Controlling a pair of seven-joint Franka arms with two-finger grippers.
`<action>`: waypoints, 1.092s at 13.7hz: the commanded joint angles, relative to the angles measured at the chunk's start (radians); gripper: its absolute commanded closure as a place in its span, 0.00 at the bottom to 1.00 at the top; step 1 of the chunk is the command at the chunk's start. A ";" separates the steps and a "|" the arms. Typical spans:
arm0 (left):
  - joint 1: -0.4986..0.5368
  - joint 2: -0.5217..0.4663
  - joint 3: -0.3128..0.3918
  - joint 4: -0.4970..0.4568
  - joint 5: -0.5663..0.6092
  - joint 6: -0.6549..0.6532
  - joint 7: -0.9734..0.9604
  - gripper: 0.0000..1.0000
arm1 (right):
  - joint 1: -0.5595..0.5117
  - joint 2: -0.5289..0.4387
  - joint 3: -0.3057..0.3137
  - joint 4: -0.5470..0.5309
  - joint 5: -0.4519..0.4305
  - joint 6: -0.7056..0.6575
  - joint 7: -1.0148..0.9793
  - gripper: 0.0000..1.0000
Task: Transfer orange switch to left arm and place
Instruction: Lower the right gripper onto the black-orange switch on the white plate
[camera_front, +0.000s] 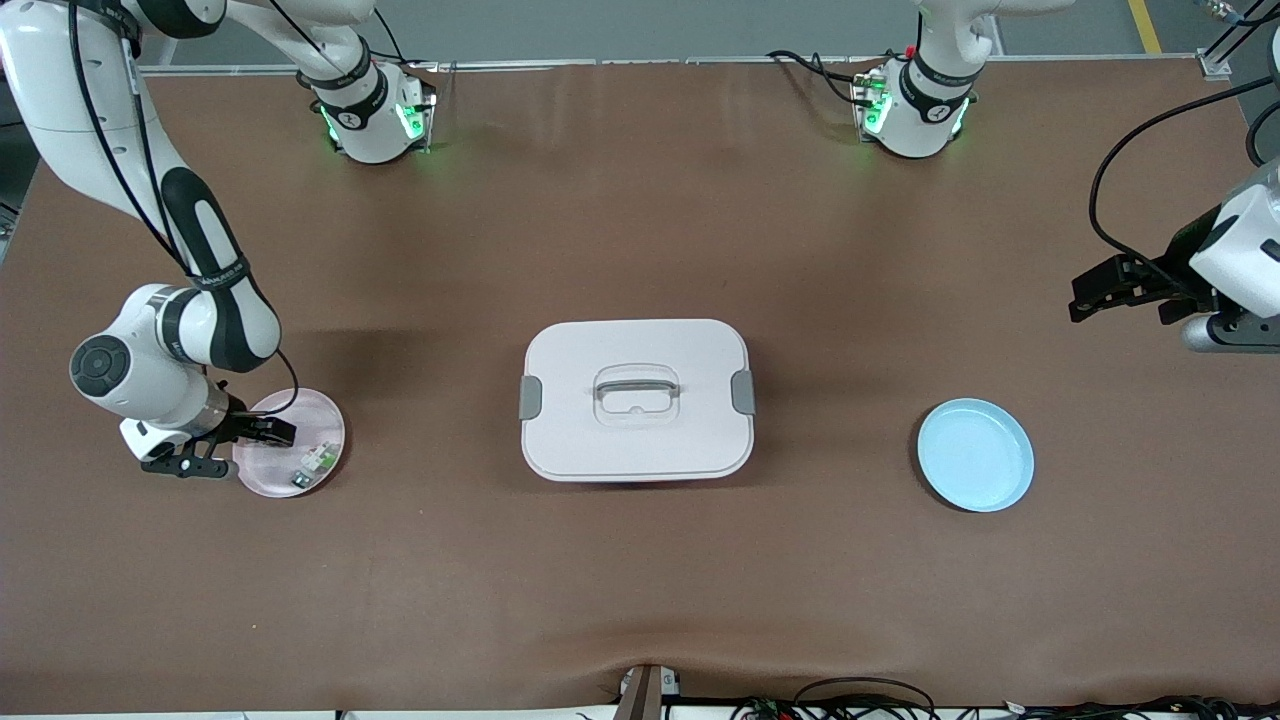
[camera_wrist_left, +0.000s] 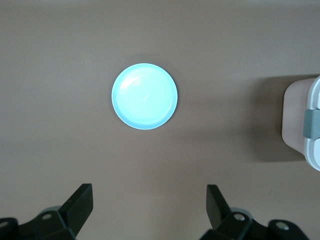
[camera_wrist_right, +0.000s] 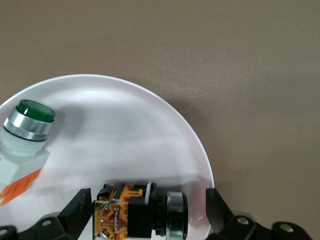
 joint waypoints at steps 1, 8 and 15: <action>0.004 -0.002 -0.001 0.004 -0.005 -0.012 -0.006 0.00 | -0.001 0.002 0.009 0.004 -0.002 -0.017 -0.003 0.00; 0.005 -0.002 -0.001 0.004 -0.005 -0.015 -0.003 0.00 | -0.003 0.001 0.010 -0.001 -0.002 -0.034 -0.017 0.65; 0.005 -0.005 -0.001 0.005 -0.005 -0.015 0.000 0.00 | -0.001 -0.071 0.027 0.094 0.056 -0.311 -0.008 1.00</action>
